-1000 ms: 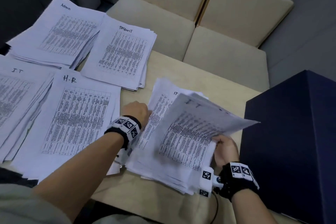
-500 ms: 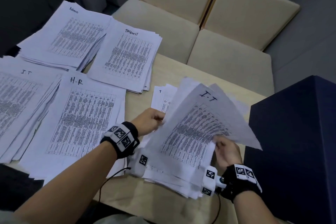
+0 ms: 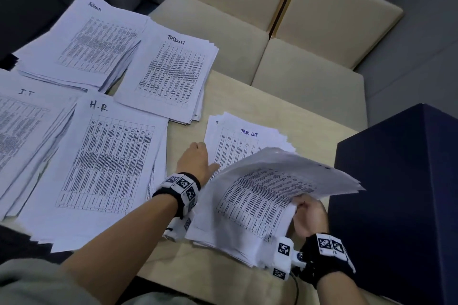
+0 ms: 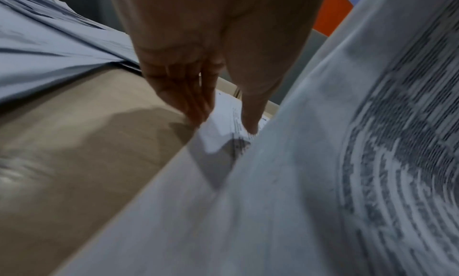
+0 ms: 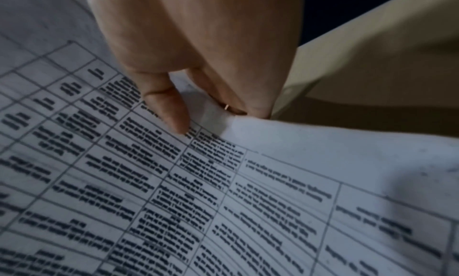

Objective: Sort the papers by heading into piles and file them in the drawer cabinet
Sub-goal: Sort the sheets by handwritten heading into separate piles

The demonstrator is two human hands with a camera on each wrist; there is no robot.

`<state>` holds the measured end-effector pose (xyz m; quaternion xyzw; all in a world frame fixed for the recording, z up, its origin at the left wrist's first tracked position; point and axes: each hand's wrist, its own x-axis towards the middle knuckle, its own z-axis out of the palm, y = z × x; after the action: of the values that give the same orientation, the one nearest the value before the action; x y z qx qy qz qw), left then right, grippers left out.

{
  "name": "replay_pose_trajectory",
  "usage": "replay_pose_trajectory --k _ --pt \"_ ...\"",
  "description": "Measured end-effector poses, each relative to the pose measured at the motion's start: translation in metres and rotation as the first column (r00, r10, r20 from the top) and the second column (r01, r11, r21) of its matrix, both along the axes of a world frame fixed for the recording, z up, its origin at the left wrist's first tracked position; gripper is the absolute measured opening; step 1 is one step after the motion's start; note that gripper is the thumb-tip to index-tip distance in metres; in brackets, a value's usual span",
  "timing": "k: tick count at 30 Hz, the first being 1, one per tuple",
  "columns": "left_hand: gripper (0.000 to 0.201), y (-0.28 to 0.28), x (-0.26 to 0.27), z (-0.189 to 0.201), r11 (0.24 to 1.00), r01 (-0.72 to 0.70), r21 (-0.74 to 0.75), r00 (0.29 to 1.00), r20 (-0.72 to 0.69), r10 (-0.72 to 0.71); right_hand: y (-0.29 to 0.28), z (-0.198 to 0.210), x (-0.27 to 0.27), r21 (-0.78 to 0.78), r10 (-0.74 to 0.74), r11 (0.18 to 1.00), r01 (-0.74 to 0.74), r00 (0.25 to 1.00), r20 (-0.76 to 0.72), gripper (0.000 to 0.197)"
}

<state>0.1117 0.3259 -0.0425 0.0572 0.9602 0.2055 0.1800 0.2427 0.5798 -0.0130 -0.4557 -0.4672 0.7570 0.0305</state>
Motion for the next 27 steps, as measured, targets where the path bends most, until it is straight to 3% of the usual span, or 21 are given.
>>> replay_pose_trajectory --k 2,6,8,10,12,14,17,21,23,24,25,27 --pt "0.051 0.004 0.0 0.001 1.0 -0.018 -0.007 0.997 0.077 0.019 -0.003 0.001 0.003 0.015 -0.015 1.0 0.014 1.0 0.024 0.025" --pt "0.014 0.009 0.001 0.004 0.999 -0.02 0.034 0.992 0.124 0.016 -0.001 -0.001 0.005 -0.013 -0.059 0.998 0.06 0.996 0.064 0.027" --pt "0.012 0.011 0.003 0.005 0.989 0.028 0.143 0.994 0.097 -0.042 -0.003 0.006 0.005 -0.032 -0.069 0.997 0.07 0.997 0.034 0.026" --pt "0.007 0.014 0.005 0.008 0.935 0.093 0.343 0.982 0.125 -0.143 -0.003 0.013 0.004 -0.018 -0.085 0.996 0.085 0.996 -0.001 0.03" --pt "0.019 0.017 0.007 0.008 0.89 0.149 0.431 0.961 0.148 -0.232 -0.002 0.018 0.003 0.002 -0.095 0.995 0.095 0.995 0.001 0.034" --pt "0.033 0.02 0.007 0.002 0.934 0.082 0.347 0.99 0.077 -0.115 0.0 0.017 0.001 -0.012 -0.082 0.997 0.083 0.996 0.026 0.027" --pt "0.044 0.013 0.006 -0.003 0.966 -0.22 0.133 0.975 -0.014 0.223 0.001 0.015 0.001 -0.041 -0.021 0.999 0.023 0.999 0.047 0.014" --pt "0.052 0.005 0.002 -0.003 0.966 -0.252 0.057 0.966 0.077 0.248 -0.002 0.015 0.001 -0.055 0.033 0.998 -0.03 0.998 0.057 0.015" --pt "0.051 0.004 0.001 0.003 0.943 -0.282 0.176 0.957 -0.021 0.29 -0.006 0.019 -0.003 -0.052 0.024 0.998 -0.021 0.998 0.059 0.017" --pt "0.053 0.003 0.0 0.011 0.902 -0.281 0.326 0.952 -0.024 0.305 -0.006 0.022 -0.006 -0.046 0.021 0.999 -0.019 0.998 0.056 0.02" --pt "0.061 0.003 -0.001 0.021 0.827 -0.272 0.492 0.958 0.06 0.279 -0.006 0.026 -0.011 -0.053 0.017 0.999 -0.014 0.999 0.039 0.03" --pt "0.073 0.001 0.0 0.05 0.658 -0.219 0.72 0.969 0.242 0.057 -0.008 0.042 -0.023 -0.088 0.008 0.996 -0.011 0.999 -0.031 0.047"
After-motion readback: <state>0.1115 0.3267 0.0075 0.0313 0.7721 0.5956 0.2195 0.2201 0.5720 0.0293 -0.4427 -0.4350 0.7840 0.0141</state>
